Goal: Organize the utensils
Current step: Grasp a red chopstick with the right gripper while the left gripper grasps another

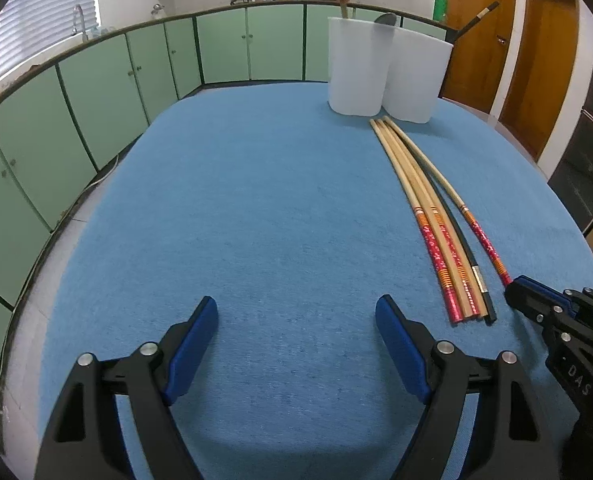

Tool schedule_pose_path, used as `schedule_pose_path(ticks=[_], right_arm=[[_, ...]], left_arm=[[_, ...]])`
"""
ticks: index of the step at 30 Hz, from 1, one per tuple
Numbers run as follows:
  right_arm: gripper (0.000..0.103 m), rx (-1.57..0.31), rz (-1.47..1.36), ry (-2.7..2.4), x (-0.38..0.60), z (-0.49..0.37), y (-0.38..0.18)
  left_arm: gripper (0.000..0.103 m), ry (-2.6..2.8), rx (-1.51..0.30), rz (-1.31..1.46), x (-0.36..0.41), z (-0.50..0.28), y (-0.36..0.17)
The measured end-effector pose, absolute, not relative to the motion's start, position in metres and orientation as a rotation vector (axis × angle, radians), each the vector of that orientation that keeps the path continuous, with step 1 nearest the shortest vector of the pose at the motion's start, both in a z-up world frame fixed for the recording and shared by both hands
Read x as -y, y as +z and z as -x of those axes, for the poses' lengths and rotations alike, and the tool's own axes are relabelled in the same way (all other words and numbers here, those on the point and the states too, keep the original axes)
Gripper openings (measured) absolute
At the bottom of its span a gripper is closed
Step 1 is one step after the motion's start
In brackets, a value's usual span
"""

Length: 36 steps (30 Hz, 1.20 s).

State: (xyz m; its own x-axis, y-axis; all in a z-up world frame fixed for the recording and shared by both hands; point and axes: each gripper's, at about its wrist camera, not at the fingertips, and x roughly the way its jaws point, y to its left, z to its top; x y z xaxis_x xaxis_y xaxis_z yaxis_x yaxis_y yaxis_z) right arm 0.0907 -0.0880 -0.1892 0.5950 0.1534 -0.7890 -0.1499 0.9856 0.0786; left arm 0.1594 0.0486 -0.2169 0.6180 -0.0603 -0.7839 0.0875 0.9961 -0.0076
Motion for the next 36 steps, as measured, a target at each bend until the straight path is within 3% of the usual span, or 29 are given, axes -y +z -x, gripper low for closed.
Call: schedule_pose_path(ticks=[28,31,36], right_arm=[[0.007,-0.908,-0.044,0.093,0.132,-0.084,-0.188],[0.007,-0.909,-0.05,0.098,0.132,-0.084,-0.188],[0.007,-0.91,-0.062,0.106,0.135,-0.085,-0.189]], left_arm=[[0.082,-0.164,-0.91,-0.073,-0.005,-0.154,-0.219],[0.074,-0.169,-0.913,-0.083,-0.002,-0.155,-0.22],[0.047,-0.205,-0.901,-0.079,0.001,-0.152,-0.218]])
